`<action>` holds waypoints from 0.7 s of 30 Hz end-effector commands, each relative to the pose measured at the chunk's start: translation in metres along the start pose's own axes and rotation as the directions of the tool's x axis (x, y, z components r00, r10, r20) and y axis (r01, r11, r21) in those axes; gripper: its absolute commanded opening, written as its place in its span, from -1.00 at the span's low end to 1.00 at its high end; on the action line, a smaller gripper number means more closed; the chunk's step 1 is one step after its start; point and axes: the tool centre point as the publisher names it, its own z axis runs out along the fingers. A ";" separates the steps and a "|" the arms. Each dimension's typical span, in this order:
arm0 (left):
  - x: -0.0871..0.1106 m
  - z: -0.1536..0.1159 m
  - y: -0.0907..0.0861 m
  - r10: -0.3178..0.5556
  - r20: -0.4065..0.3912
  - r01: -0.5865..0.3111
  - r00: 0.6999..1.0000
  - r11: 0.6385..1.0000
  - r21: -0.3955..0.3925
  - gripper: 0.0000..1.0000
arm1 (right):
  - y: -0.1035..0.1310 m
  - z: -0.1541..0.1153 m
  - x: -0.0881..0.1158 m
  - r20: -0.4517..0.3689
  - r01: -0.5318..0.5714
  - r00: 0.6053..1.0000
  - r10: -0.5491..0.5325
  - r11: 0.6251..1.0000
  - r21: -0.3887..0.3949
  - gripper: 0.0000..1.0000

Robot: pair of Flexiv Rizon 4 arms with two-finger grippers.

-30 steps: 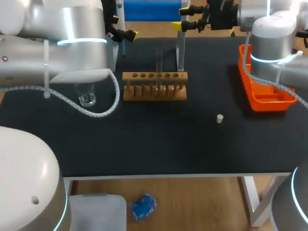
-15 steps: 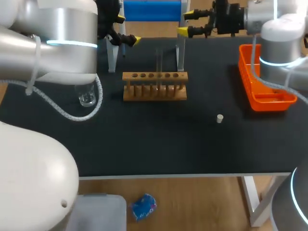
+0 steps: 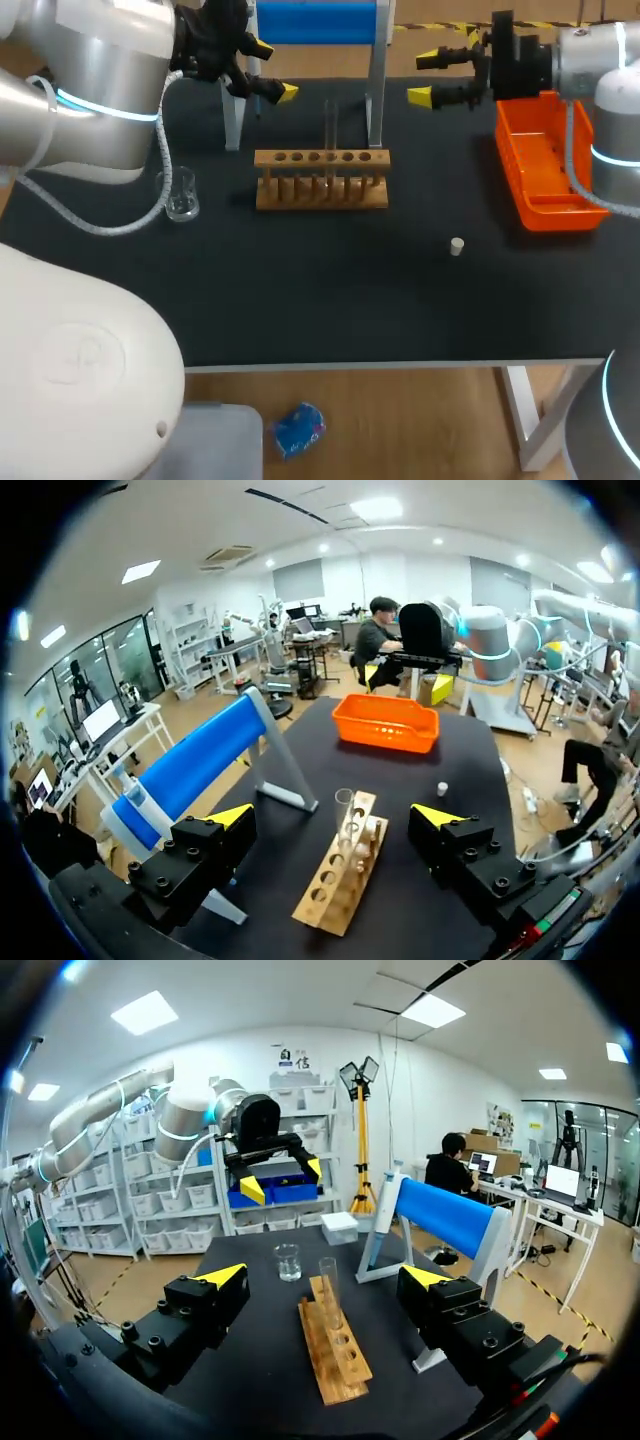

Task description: Invert the test tube, pick up the pipette, mount the tip to pipette, aspirate from beaker and dispense into the tube, eject the tip, return the pipette, and cap with the stopper.

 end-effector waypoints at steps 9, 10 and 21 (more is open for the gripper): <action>-0.004 -0.002 -0.002 -0.004 -0.406 -0.002 0.914 1.000 -0.013 1.00 | 0.001 -0.002 0.001 -0.001 -0.001 1.000 0.001 1.000 0.003 1.00; -0.004 -0.002 -0.002 -0.004 -0.406 -0.002 0.914 1.000 -0.013 1.00 | 0.001 -0.002 0.001 -0.001 -0.001 1.000 0.001 1.000 0.003 1.00; 0.001 0.010 0.004 -0.076 -0.120 0.068 0.990 0.995 -0.069 1.00 | -0.005 -0.005 0.004 0.006 0.001 1.000 -0.001 1.000 0.014 1.00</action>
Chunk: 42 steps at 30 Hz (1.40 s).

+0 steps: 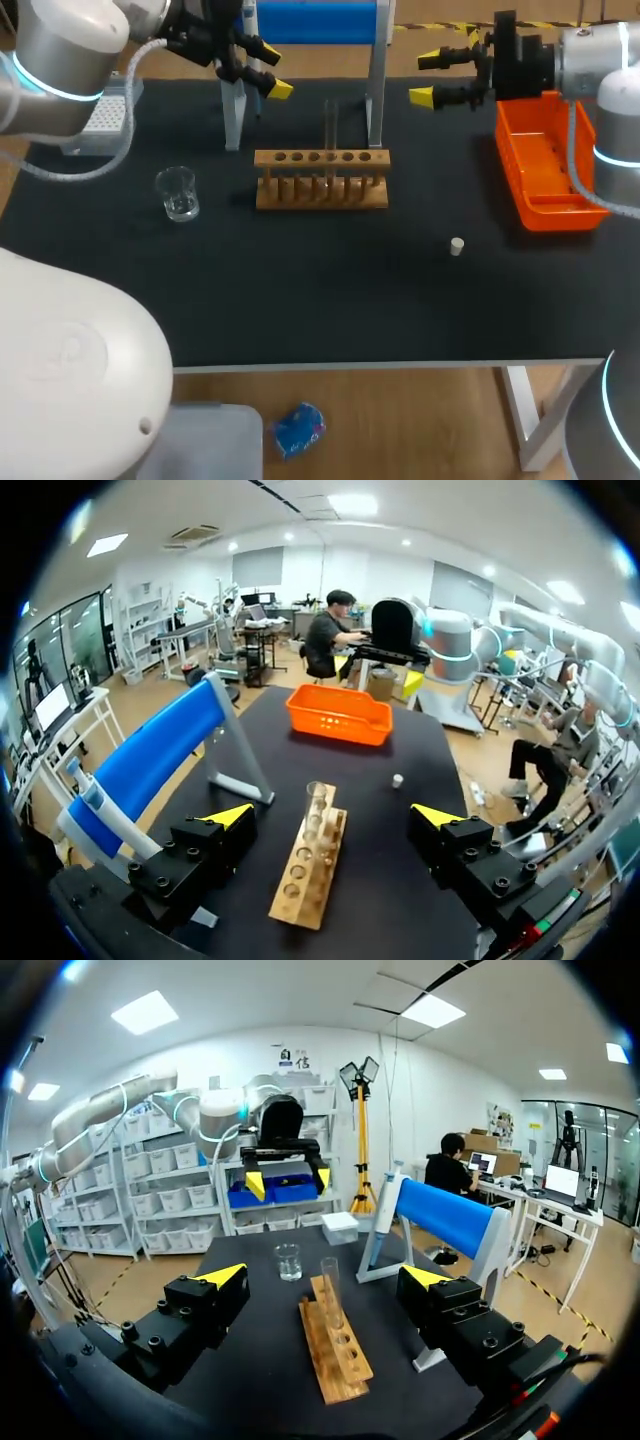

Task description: Invert the test tube, pick up the pipette, mount the tip to pipette, aspirate from beaker and dispense into the tube, eject the tip, return the pipette, and cap with the stopper.

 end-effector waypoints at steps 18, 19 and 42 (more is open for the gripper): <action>0.003 0.030 0.004 -0.006 0.148 0.005 0.989 1.000 0.003 1.00 | -0.051 -0.042 0.025 0.092 -0.064 0.994 0.063 0.998 0.007 1.00; 0.003 0.033 0.004 0.000 0.145 0.000 0.989 1.000 0.000 1.00 | -0.054 -0.044 0.026 0.095 -0.069 0.993 0.068 0.998 0.007 1.00; -0.002 0.078 0.011 0.088 0.086 -0.085 0.992 0.995 -0.042 1.00 | -0.096 -0.069 0.061 0.130 -0.116 0.985 0.115 0.993 -0.003 1.00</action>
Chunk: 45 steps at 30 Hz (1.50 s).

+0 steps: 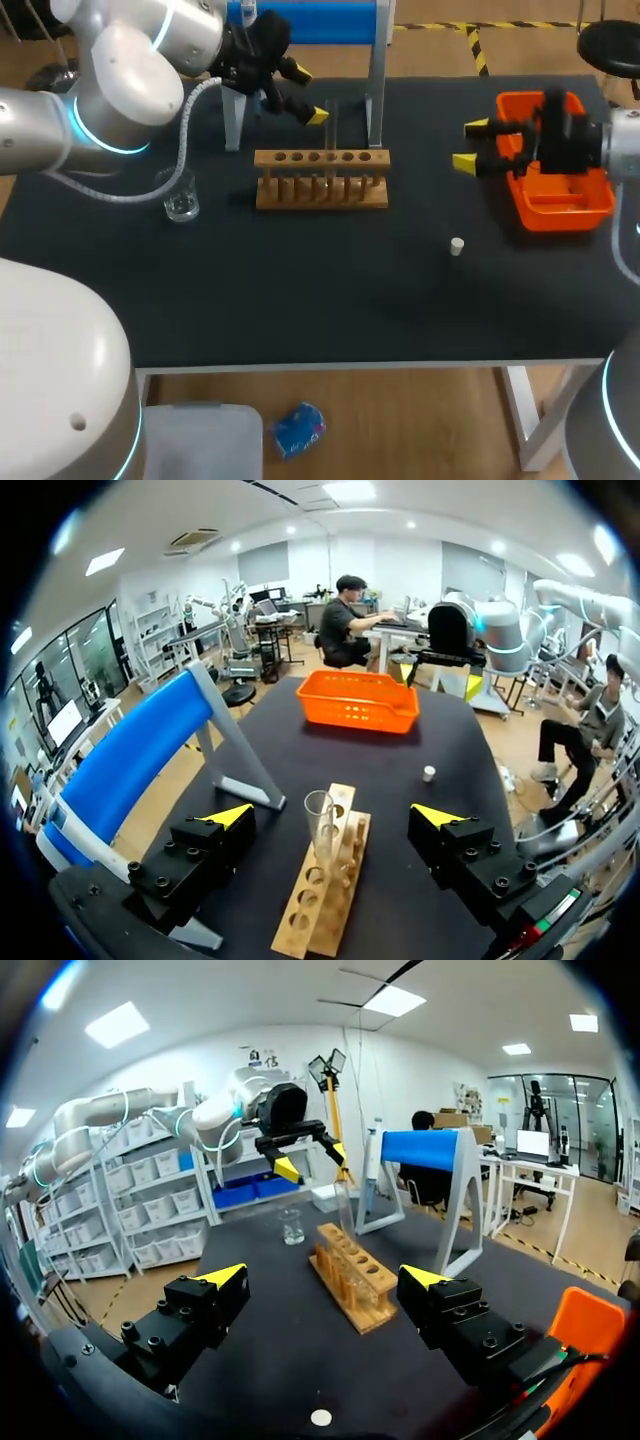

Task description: Invert the test tube, pick up the pipette, mount the tip to pipette, aspirate from beaker and dispense into the tube, eject the tip, return the pipette, and cap with the stopper.

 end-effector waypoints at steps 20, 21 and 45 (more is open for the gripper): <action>-0.004 0.013 0.007 -0.034 -0.050 0.035 0.998 0.999 0.007 1.00 | -0.004 -0.006 0.010 0.013 0.013 1.000 -0.013 1.000 -0.007 1.00; -0.004 0.013 0.007 -0.034 -0.050 0.035 0.998 0.999 0.007 1.00 | -0.004 -0.006 0.010 0.013 0.013 1.000 -0.013 1.000 -0.007 1.00; -0.004 0.013 0.007 -0.034 -0.050 0.035 0.998 0.999 0.007 1.00 | -0.118 -0.016 0.015 0.267 -0.028 0.963 -0.045 0.965 0.262 1.00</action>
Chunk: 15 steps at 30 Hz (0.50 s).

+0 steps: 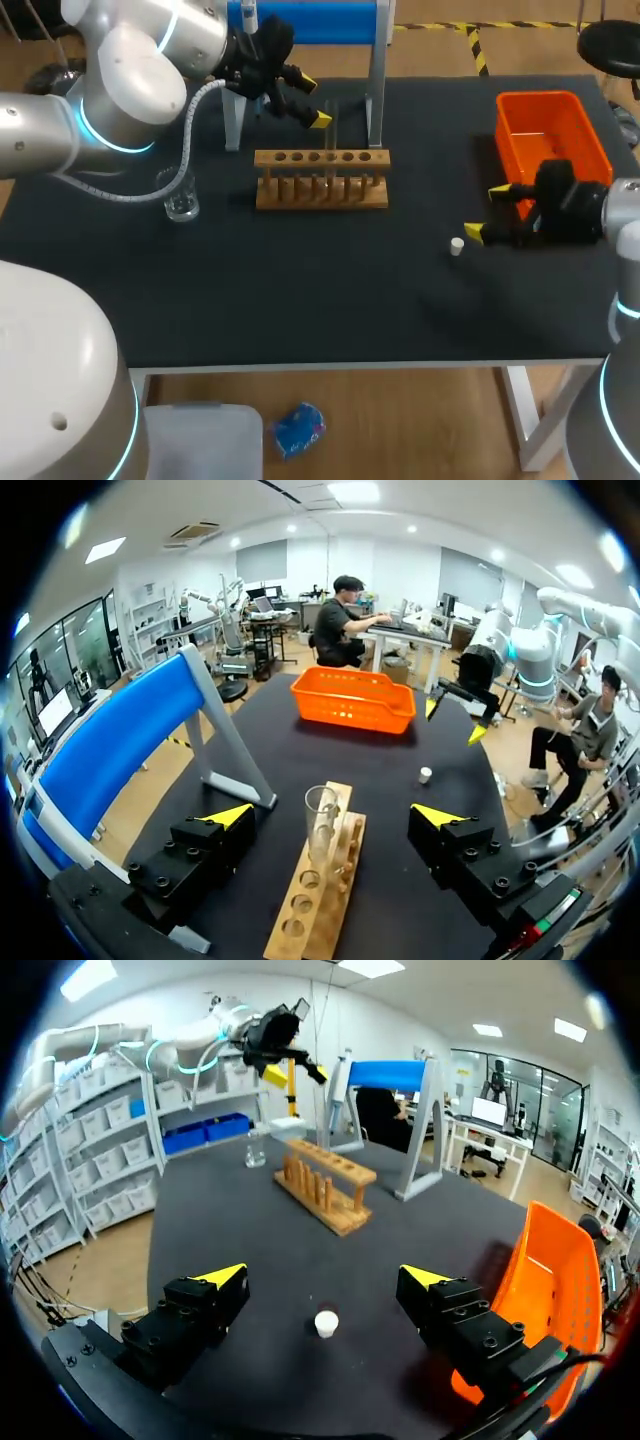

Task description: Invert the test tube, pick up the pipette, mount the tip to pipette, aspirate from beaker and dispense into the tube, eject the tip, return the pipette, and cap with the stopper.

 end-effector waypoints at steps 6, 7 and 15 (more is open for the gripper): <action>-0.001 0.000 0.000 -0.001 -0.004 0.001 1.000 1.000 -0.003 1.00 | -0.028 0.025 -0.008 -0.006 -0.030 1.000 0.031 0.995 0.090 0.99; -0.001 0.000 0.000 -0.001 -0.004 0.001 1.000 1.000 -0.003 1.00 | -0.030 0.026 -0.009 -0.007 -0.032 0.999 0.033 0.995 0.093 1.00; -0.001 0.000 0.000 -0.001 -0.004 0.001 1.000 1.000 -0.003 1.00 | -0.045 0.039 -0.013 -0.009 -0.039 0.999 0.041 0.990 0.134 0.83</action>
